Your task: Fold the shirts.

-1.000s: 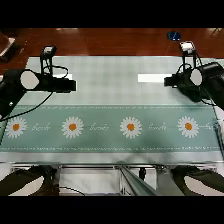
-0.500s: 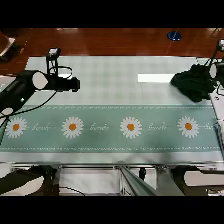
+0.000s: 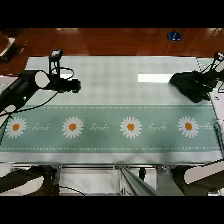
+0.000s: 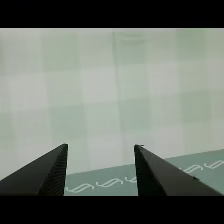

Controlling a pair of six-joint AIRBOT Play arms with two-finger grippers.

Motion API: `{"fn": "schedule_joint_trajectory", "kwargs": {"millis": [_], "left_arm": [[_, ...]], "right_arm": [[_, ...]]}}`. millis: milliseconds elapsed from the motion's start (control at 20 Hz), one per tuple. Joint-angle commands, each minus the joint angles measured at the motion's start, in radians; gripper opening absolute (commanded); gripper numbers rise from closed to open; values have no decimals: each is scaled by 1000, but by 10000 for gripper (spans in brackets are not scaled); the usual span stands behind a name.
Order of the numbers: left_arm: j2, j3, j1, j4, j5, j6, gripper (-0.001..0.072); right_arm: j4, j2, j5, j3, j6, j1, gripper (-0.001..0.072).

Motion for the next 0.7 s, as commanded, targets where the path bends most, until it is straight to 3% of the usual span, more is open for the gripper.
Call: {"fn": "schedule_joint_trajectory", "kwargs": {"millis": [0, 250, 450, 650], "left_arm": [[19, 63, 26, 2, -177, 43, 507], [221, 30, 89, -7, -329, 51, 507], [488, -255, 29, -197, -213, 49, 507], [664, -443, -46, -222, -119, 3, 507]], "right_arm": [[281, 93, 167, 11, -200, -2, 28], [515, 423, 98, 88, -301, 0, 28], [518, 613, 135, 256, -334, 51, 28], [517, 717, 135, 397, -337, 142, 28]]}}
